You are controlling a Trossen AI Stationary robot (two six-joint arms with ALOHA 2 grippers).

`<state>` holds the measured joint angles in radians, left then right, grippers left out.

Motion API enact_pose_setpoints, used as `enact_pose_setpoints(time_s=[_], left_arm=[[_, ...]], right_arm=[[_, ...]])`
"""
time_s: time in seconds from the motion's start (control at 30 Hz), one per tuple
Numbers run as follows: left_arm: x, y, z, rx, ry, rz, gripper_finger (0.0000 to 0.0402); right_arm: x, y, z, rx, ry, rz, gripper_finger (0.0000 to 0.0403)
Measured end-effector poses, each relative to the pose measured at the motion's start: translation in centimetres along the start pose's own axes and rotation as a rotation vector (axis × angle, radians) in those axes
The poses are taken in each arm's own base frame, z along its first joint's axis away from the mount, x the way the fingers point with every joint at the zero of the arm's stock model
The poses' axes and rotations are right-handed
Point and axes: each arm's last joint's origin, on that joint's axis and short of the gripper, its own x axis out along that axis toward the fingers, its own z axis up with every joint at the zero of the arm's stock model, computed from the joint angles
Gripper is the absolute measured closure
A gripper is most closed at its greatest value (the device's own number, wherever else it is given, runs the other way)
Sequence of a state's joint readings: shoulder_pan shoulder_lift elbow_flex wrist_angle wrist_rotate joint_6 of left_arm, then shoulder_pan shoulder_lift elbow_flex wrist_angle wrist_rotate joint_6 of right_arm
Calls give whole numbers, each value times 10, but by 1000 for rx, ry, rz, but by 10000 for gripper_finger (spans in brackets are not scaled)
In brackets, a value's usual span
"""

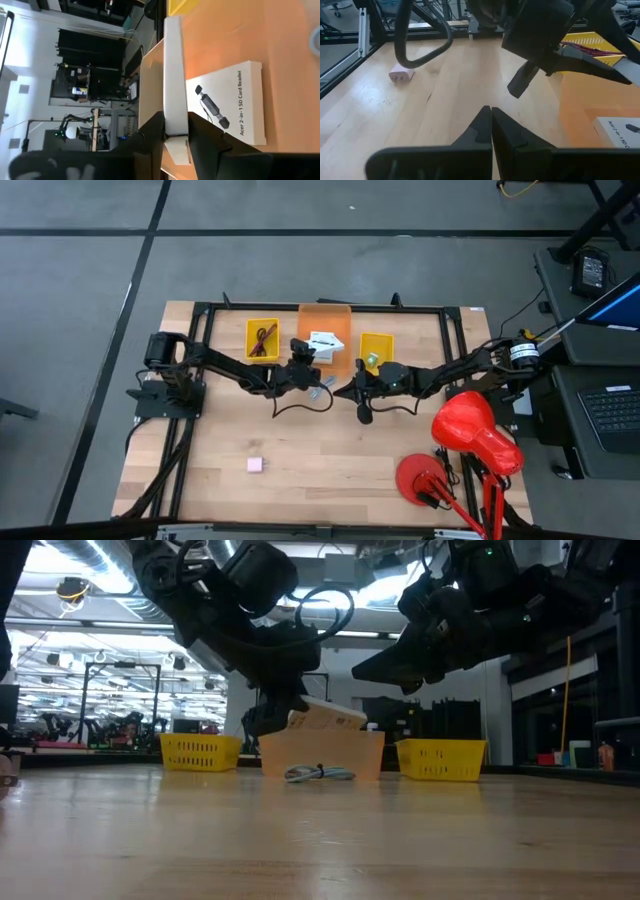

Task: Pick and place items into bin
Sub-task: Put the card reader box into the orange bin, then put the pink charger adapter into the right yellow bin

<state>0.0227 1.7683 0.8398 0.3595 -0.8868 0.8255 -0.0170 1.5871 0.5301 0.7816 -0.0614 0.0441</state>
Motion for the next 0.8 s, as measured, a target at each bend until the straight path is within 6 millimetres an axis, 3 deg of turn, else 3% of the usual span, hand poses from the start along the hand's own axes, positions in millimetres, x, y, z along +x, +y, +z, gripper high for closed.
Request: enact_pose_setpoints(time_s=[0.57, 0.8], left_arm=[[-3, -1, 2, -42, -17, 1, 275], [-29, 14, 13, -69, -56, 69, 280]], right_arm=[[0, 0, 0, 0, 0, 0, 403], [0, 0, 0, 0, -1, 0, 403]])
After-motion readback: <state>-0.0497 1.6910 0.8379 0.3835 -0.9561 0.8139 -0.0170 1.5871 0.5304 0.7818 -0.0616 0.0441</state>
